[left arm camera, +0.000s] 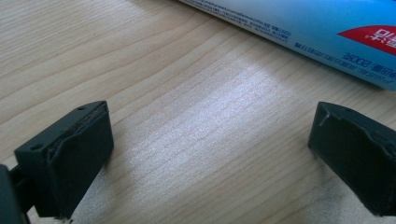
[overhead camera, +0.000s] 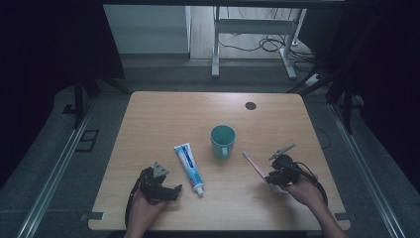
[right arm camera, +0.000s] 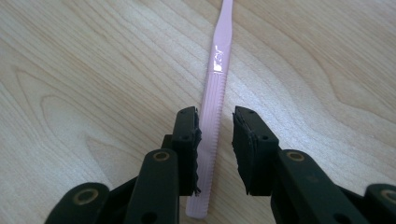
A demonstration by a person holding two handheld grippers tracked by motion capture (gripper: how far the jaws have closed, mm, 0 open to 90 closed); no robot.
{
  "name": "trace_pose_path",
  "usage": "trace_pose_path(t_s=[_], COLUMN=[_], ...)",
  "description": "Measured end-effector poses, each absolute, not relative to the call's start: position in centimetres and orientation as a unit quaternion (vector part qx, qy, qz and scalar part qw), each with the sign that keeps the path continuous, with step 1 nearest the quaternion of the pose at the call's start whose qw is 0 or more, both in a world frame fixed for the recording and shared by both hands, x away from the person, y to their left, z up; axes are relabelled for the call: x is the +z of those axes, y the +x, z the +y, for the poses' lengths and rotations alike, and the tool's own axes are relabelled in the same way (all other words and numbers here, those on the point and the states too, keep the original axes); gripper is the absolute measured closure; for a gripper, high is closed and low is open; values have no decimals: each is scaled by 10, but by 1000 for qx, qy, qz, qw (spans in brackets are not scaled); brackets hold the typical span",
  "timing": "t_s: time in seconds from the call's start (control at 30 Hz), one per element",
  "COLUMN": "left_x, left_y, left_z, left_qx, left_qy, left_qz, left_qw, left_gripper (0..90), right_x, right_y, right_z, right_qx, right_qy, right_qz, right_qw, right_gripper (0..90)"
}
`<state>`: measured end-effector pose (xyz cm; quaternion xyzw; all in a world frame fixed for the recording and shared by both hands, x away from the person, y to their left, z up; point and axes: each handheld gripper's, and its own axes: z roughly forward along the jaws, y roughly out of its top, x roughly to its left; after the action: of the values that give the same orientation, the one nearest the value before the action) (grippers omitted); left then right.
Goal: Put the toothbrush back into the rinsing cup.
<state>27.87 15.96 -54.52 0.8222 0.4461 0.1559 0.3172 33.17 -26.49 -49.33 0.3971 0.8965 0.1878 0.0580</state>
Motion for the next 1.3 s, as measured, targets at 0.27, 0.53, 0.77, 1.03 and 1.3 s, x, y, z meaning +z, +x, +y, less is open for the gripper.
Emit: trace_pose_path(t_s=[0.27,0.53,0.77,1.03,1.3], left_x=[-545,-545,-545,-545,-545], left_y=[279,279,279,279,279], left_z=[160,160,160,160,160], left_qx=[156,156,156,156,156], left_qy=[822,824,824,824,824], left_qz=[446,445,444,444,444], left_qw=[317,315,315,315,315], left_gripper=[3,3,3,3,3], right_x=[-493,-492,-494,-497,-499], right_y=[344,360,372,380,386], right_z=[-254,-241,-227,-217,-210], right_qx=[143,103,59,27,3], right_qy=[396,407,406,404,409], right_qz=[906,907,912,914,912], right_qw=[39,22,14,15,11], right_gripper=[675,662,662,678,741])
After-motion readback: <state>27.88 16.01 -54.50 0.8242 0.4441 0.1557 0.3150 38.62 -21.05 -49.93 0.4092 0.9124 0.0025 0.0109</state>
